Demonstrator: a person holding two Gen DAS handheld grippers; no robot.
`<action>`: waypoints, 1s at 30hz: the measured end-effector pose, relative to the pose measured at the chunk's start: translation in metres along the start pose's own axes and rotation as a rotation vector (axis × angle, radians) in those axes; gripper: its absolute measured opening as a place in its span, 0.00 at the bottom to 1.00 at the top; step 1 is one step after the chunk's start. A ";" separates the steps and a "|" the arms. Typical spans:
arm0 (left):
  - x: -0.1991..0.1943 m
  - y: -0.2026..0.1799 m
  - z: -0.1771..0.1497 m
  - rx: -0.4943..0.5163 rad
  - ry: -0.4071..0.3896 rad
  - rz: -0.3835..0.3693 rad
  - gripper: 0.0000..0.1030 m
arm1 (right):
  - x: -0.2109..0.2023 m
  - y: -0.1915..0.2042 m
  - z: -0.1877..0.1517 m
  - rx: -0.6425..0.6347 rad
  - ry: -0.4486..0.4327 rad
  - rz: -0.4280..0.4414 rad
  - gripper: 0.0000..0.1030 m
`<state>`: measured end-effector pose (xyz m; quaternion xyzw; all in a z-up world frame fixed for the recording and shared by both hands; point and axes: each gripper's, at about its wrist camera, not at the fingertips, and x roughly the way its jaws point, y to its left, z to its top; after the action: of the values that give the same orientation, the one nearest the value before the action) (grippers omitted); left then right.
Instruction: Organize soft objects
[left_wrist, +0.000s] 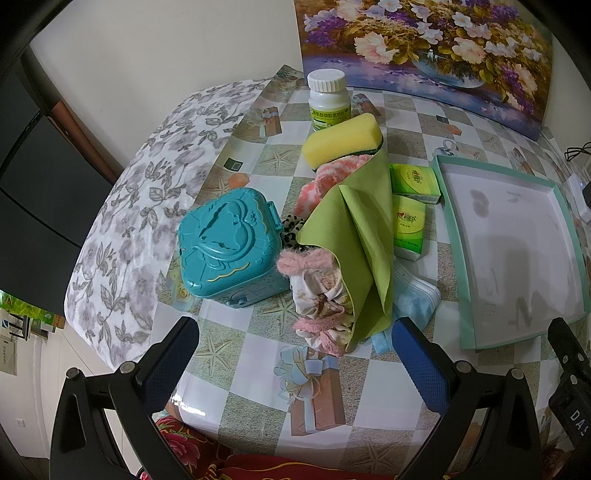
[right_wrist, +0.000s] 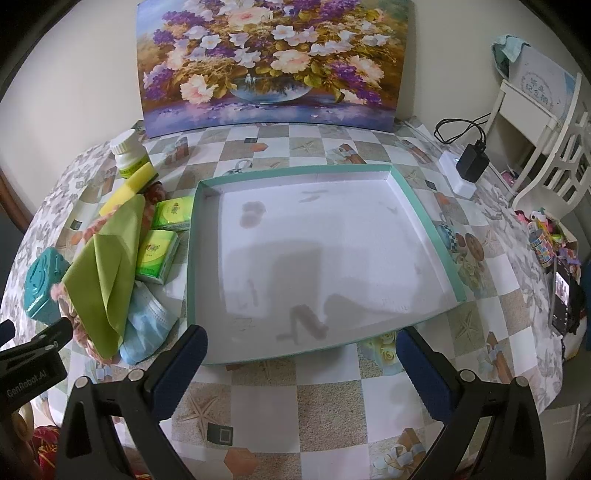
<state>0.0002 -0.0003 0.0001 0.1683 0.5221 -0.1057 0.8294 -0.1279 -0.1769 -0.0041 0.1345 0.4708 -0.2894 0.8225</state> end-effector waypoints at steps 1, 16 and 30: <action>0.000 0.000 0.000 0.000 0.000 0.000 1.00 | 0.000 0.000 0.000 -0.001 0.000 0.000 1.00; 0.000 0.000 0.000 0.000 0.000 -0.001 1.00 | 0.001 0.002 -0.002 -0.008 0.000 -0.003 1.00; 0.000 0.001 -0.001 -0.014 0.004 -0.006 1.00 | 0.002 0.003 -0.003 -0.013 0.001 -0.005 1.00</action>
<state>-0.0002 0.0013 0.0000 0.1611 0.5248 -0.1041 0.8293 -0.1273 -0.1735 -0.0073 0.1282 0.4733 -0.2884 0.8224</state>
